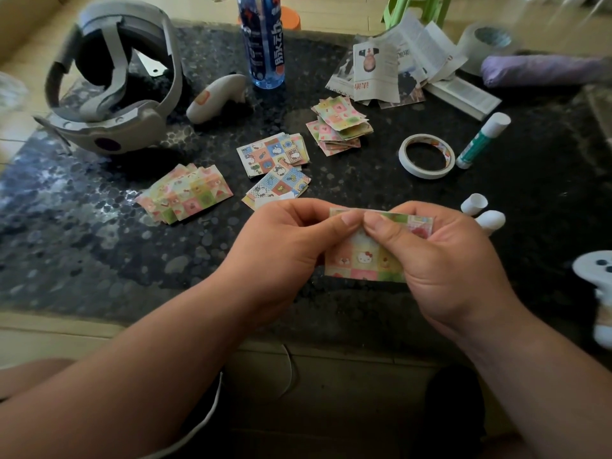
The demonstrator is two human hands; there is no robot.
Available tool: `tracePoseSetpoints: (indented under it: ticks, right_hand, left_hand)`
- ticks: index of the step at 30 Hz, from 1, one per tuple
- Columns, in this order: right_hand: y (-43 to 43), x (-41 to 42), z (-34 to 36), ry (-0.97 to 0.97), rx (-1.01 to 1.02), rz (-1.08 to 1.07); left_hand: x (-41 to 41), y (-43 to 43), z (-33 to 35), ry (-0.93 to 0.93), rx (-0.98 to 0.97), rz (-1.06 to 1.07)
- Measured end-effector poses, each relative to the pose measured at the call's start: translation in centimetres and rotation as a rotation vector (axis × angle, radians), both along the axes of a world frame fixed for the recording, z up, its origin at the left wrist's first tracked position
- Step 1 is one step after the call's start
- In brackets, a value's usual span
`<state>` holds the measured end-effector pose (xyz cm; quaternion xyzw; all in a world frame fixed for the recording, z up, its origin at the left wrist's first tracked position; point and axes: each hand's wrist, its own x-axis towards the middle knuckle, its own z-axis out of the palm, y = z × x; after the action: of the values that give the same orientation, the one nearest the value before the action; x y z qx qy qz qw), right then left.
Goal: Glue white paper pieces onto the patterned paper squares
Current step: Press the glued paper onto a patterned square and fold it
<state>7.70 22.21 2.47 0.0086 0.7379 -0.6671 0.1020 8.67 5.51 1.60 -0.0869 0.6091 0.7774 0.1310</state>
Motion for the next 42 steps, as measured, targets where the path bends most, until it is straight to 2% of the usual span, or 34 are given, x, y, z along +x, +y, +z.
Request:
tracePoseSetpoints:
  ticks: [9, 13, 18, 21, 27, 32, 34, 37, 42]
  right_hand:
    - [-0.1, 0.0, -0.2, 0.019, 0.07, -0.018]
    - [-0.2, 0.1, -0.3, 0.03, 0.036, -0.026]
    - [0.1, -0.3, -0.1, -0.006, 0.002, -0.126]
    - [0.2, -0.2, 0.0, 0.015, 0.049, -0.139]
    - [0.3, 0.0, 0.2, -0.056, -0.078, 0.009]
    - [0.3, -0.1, 0.5, 0.046, 0.132, -0.038]
    - [0.3, -0.2, 0.3, 0.07, 0.15, -0.072]
    - [0.2, -0.1, 0.3, 0.037, 0.11, -0.099]
    - [-0.3, 0.0, 0.9, -0.124, -0.034, -0.107]
  left_hand:
    - [-0.1, 0.7, -0.3, 0.007, -0.209, 0.117]
    - [-0.4, 0.8, 0.3, -0.045, -0.107, 0.181]
    - [-0.6, 0.1, 1.1, -0.099, 0.158, 0.091]
    - [-0.3, -0.3, 0.6, -0.074, 0.086, -0.007]
    - [-0.3, -0.1, 0.4, -0.074, 0.107, 0.021]
    - [-0.3, -0.2, 0.5, -0.108, 0.125, -0.01]
    - [-0.1, -0.3, 0.5, -0.106, 0.113, -0.044]
    - [0.0, -0.2, 0.4, -0.095, 0.099, -0.026]
    - [-0.2, -0.3, 0.4, -0.078, 0.091, 0.028]
